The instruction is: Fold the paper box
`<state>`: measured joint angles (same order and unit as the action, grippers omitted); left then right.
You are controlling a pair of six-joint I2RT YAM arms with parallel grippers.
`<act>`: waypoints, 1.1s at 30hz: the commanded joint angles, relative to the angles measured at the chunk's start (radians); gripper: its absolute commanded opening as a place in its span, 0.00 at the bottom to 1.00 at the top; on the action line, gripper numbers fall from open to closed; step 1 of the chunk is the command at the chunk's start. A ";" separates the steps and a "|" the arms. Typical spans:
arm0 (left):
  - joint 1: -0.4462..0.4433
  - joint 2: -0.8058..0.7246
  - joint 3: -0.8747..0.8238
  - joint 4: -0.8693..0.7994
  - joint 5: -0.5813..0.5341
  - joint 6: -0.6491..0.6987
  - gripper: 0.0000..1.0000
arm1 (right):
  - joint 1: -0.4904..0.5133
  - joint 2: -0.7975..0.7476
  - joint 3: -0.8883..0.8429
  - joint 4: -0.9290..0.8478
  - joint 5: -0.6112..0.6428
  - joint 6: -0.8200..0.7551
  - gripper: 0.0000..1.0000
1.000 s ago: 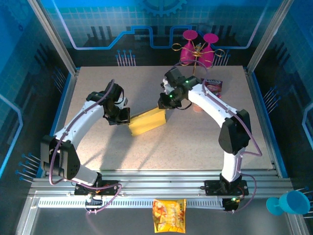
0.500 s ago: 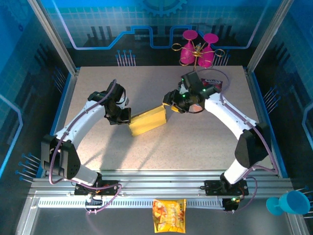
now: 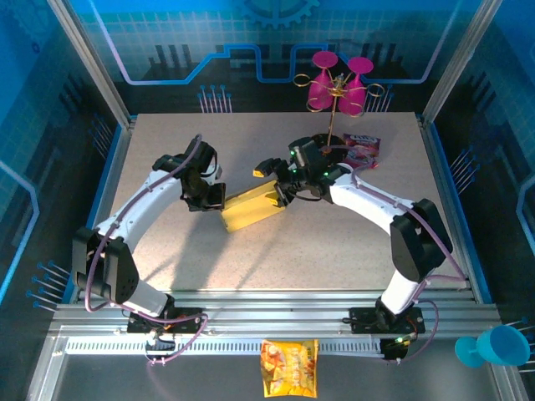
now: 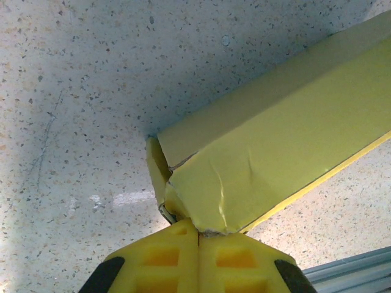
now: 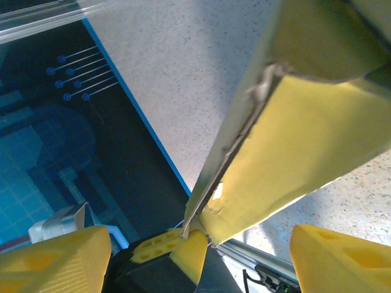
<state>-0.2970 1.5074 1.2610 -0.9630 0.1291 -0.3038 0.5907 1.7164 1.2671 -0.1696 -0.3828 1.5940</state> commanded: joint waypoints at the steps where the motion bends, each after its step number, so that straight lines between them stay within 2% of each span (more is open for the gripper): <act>1: -0.015 0.055 -0.025 -0.078 -0.020 0.027 0.00 | 0.004 0.018 0.002 -0.003 -0.015 0.047 0.78; 4: -0.016 0.055 -0.022 -0.079 -0.022 0.028 0.00 | 0.003 0.009 -0.002 -0.050 0.007 0.032 0.77; 10: -0.017 0.053 -0.018 -0.081 -0.027 0.032 0.00 | -0.002 0.073 0.003 0.005 -0.006 0.038 0.74; 22: -0.044 0.011 -0.021 -0.068 -0.047 0.036 0.00 | -0.011 0.104 -0.046 0.063 -0.019 0.038 0.54; 27: -0.053 -0.047 -0.023 -0.071 -0.022 0.012 0.13 | -0.015 0.099 -0.091 0.097 -0.024 0.044 0.47; 31: -0.054 -0.118 -0.028 -0.075 0.014 -0.040 0.39 | -0.018 0.087 -0.109 0.101 -0.027 0.037 0.44; 33: -0.054 -0.161 -0.028 -0.073 0.029 -0.075 0.45 | -0.019 0.084 -0.119 0.104 -0.030 0.035 0.42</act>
<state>-0.3447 1.4235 1.2388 -1.0019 0.1101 -0.3290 0.5812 1.8046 1.1896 -0.0132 -0.4133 1.6337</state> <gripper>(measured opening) 0.430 0.431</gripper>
